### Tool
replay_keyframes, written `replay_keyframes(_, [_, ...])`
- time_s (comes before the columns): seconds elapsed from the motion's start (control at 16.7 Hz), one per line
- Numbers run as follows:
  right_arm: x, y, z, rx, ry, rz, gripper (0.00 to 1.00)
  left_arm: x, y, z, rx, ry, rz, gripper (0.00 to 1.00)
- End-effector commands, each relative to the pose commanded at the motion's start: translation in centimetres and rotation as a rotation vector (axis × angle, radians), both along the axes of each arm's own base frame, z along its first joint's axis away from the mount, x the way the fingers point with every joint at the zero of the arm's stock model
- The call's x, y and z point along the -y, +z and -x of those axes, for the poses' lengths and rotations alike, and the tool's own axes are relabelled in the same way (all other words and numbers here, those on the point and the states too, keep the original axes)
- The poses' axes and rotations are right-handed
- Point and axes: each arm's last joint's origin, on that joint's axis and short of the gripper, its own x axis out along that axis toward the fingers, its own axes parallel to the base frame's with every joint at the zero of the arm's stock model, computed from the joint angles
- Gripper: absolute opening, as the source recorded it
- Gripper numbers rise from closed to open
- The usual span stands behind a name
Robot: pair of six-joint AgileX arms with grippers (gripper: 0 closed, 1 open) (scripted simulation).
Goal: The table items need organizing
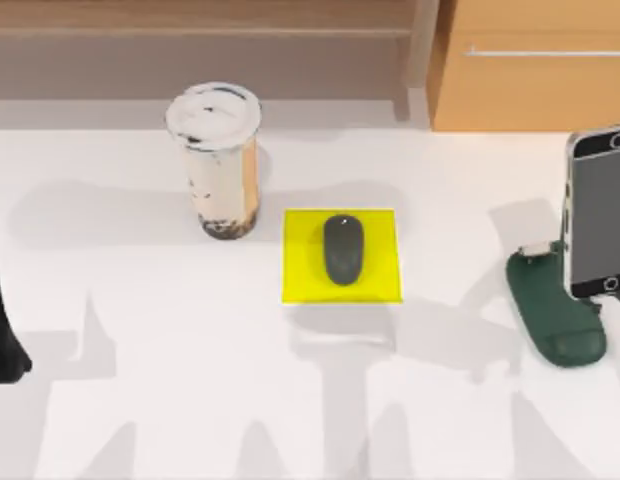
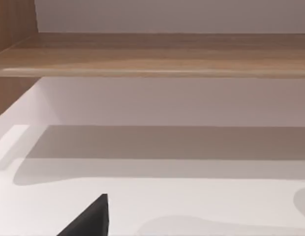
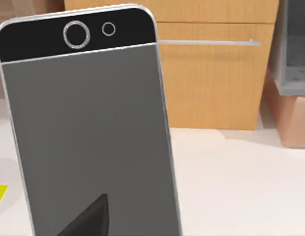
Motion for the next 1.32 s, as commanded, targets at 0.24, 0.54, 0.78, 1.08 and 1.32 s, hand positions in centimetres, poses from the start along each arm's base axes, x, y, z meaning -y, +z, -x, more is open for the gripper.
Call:
replay_keyframes(0.24, [1.4,-1.7,1.7,0.143,-0.046,-0.003,1.0,0.0,0.0,0.0,0.0,0.0,0.0,1.0])
replay_keyframes(0.54, [2.1,-3.1,2.2,0.211,-0.076,0.008,1.0,0.0,0.0,0.0,0.0,0.0,0.0,1.0])
replay_keyframes(0.78, [2.1,-3.1,2.2,0.211,-0.076,0.008,1.0,0.0,0.0,0.0,0.0,0.0,0.0,1.0])
replay_keyframes(1.08, [2.1,-3.1,2.2,0.211,-0.076,0.008,1.0,0.2,1.3,-0.3,0.031,-0.001,0.002,1.0])
replay_keyframes(1.32, [2.1,-3.1,2.2,0.211,-0.076,0.008,1.0,1.2,3.0,-2.0,0.028,-0.025,0.008,1.0])
